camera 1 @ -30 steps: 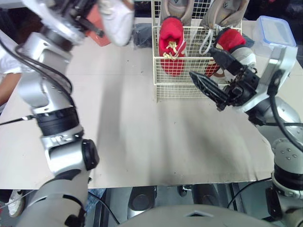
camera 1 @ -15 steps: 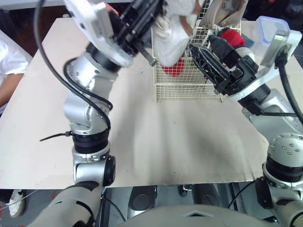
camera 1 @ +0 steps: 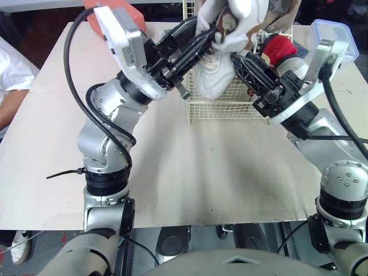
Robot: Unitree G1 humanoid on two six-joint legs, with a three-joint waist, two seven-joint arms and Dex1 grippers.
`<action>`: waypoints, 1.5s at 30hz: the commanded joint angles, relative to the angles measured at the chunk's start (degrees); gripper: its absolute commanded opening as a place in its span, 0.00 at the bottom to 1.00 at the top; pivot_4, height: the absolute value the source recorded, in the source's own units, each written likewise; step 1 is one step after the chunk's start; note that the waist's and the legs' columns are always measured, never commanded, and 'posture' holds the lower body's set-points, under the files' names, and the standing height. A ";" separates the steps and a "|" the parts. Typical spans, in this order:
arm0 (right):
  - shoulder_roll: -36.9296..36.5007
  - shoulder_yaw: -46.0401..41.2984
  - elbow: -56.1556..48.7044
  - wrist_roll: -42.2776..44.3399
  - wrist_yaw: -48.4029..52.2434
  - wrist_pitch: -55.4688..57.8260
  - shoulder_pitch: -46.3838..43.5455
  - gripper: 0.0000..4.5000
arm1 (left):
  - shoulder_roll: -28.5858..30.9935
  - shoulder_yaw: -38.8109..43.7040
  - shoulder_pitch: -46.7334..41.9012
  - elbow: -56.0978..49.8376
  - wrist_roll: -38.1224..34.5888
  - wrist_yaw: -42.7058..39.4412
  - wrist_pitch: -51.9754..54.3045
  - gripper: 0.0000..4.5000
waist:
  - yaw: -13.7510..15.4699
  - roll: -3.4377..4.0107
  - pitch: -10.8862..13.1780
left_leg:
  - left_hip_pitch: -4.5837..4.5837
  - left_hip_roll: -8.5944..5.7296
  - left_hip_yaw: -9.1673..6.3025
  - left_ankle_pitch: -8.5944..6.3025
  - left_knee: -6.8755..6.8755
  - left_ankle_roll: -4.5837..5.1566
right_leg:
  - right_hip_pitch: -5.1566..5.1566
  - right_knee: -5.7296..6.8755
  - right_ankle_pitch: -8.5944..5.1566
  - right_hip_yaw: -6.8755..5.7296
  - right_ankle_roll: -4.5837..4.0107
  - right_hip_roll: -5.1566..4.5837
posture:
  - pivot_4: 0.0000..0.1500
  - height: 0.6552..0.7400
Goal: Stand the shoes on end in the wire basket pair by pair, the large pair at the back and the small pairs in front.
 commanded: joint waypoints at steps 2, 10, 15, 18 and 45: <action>-5.42 -1.82 -1.00 -2.66 7.45 -0.57 1.63 0.04 | 3.20 2.25 -1.45 -2.02 -5.38 -1.73 3.62 0.84 | -0.01 0.01 0.01 | 0.00 0.00 0.01 0.00 -0.01 0.00 | 0.01 -0.02 0.00 0.01 0.00 0.00 | 1.00 0.36; -9.81 0.34 0.40 -10.80 17.69 -2.99 2.87 0.04 | 11.49 1.99 -3.73 -0.31 -8.78 -4.89 12.49 0.99 | -0.10 0.05 0.03 | 0.00 0.03 0.00 -0.01 -0.17 0.01 | 0.02 -0.25 -0.01 0.01 0.02 0.10 | 1.00 0.36; -9.92 1.08 -0.25 -12.35 20.02 -2.15 2.48 0.04 | 14.02 0.16 -4.22 1.42 -6.85 -7.93 13.30 0.99 | 0.02 0.07 0.04 | -0.01 0.04 0.00 0.01 -0.24 -0.01 | 0.02 -0.38 0.00 -0.01 0.01 0.09 | 1.00 0.36; -10.02 1.26 -0.76 -12.73 20.52 -1.59 2.20 0.04 | 14.65 -1.20 -5.46 3.02 -6.17 -9.88 14.01 0.82 | 0.08 0.08 0.04 | -0.09 0.04 -0.04 0.01 -0.23 -0.01 | 0.03 -0.47 0.00 -0.07 0.01 0.08 | 1.00 0.36; -14.72 -12.51 -2.32 -17.06 30.55 -9.50 17.56 0.99 | -0.41 3.62 9.51 -10.25 5.67 15.38 4.16 0.00 | 0.14 0.14 0.03 | 0.12 0.04 -0.03 -0.03 -0.32 0.04 | 0.24 -0.53 0.00 -0.04 0.03 0.03 | 1.00 0.36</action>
